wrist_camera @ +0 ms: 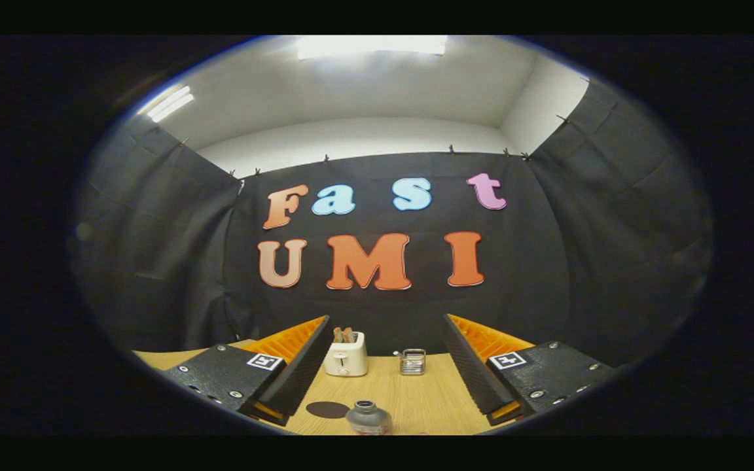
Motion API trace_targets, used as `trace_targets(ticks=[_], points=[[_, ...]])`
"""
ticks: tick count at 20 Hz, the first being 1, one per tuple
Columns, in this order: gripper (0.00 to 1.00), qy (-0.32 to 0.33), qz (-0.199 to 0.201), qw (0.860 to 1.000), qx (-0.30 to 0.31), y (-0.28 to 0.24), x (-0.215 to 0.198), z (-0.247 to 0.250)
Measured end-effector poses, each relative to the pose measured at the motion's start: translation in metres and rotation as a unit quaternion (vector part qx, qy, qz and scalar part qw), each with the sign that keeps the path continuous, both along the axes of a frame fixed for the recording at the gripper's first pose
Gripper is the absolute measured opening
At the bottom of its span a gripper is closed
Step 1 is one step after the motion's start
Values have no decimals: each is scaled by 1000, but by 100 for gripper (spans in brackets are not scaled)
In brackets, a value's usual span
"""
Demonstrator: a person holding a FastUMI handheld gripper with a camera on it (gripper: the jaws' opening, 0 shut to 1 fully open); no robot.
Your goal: Take the bottle from table, then pour the juice into the cup, finally place the bottle on the coaster
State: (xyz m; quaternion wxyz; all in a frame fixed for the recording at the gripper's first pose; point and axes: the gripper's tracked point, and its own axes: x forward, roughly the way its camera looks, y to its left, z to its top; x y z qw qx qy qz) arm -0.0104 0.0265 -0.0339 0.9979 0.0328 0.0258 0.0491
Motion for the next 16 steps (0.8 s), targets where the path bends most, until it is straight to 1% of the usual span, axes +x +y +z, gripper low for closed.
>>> trace_targets(ticks=[6,11,16], points=[[99,15,15,1000,-20,12,-13,-29],[99,43,11,999,-24,15,-26,-57],[99,45,19,999,-16,20,-43,-53]])
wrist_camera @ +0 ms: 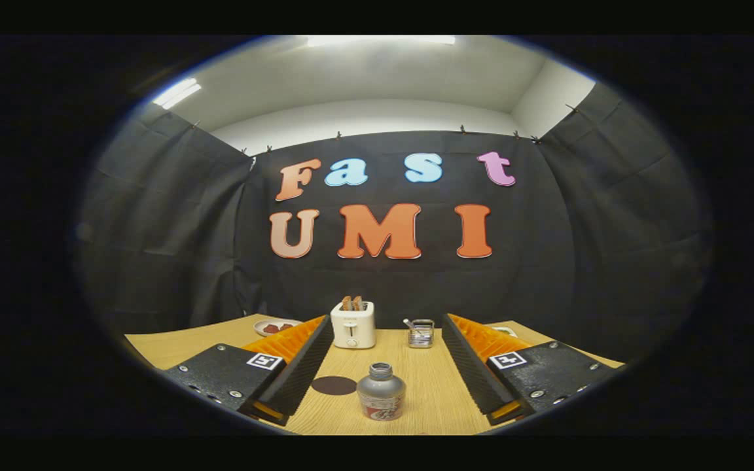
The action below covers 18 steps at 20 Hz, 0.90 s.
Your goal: Take the bottle from table, then pour the juice into the cup, finally place the bottle on the coaster
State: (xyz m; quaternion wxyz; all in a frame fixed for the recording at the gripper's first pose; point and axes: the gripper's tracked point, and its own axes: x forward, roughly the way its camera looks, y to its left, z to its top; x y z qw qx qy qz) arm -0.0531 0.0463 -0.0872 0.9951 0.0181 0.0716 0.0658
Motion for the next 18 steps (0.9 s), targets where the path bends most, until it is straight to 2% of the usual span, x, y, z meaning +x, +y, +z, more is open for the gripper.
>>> trace_targets(ticks=[8,18], points=[[99,3,-8,1000,-9,-11,-18,-16],[99,69,3,998,-14,-1,-24,-89]])
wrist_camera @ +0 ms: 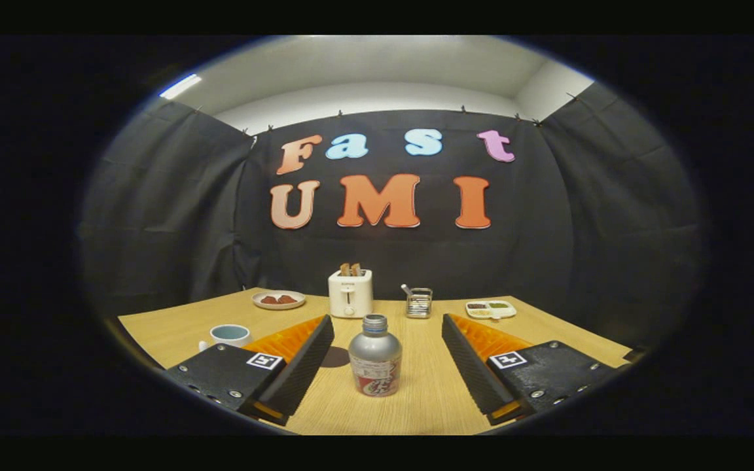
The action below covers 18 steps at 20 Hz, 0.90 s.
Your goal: Take the bottle from table, then pour the juice into the cup, finally place the bottle on the coaster
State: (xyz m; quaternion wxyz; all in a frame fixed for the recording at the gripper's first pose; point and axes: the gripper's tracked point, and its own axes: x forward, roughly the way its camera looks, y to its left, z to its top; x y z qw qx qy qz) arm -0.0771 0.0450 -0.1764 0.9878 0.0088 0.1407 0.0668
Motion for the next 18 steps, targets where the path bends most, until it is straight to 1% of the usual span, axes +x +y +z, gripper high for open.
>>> trace_targets(ticks=[3,8,14,18], points=[[99,18,8,1000,6,14,-2,-32],[99,47,9,999,-2,21,3,-72],[99,95,-4,995,-1,23,9,-117],[98,113,-12,994,1,20,13,-134]])
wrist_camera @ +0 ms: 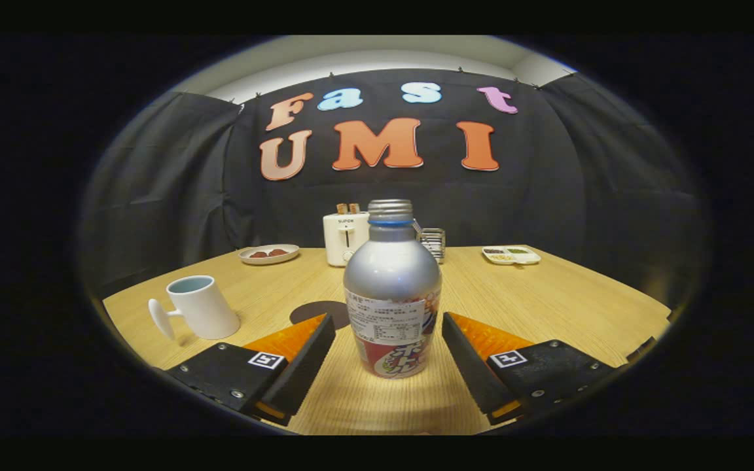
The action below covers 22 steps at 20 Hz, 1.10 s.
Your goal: Take the bottle from table, then pour the juice into the cup, finally place the bottle on the coaster
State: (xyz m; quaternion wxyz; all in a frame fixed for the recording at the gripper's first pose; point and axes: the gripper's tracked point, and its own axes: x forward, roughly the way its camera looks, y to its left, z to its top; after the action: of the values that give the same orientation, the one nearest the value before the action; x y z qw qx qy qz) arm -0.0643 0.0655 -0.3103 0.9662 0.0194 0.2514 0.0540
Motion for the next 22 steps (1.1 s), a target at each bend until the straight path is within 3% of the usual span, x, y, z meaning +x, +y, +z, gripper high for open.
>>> trace_targets(ticks=[8,22], points=[[80,14,-10,1000,10,-1,6,-6],[78,-13,-21,1000,-11,-10,-7,34]])
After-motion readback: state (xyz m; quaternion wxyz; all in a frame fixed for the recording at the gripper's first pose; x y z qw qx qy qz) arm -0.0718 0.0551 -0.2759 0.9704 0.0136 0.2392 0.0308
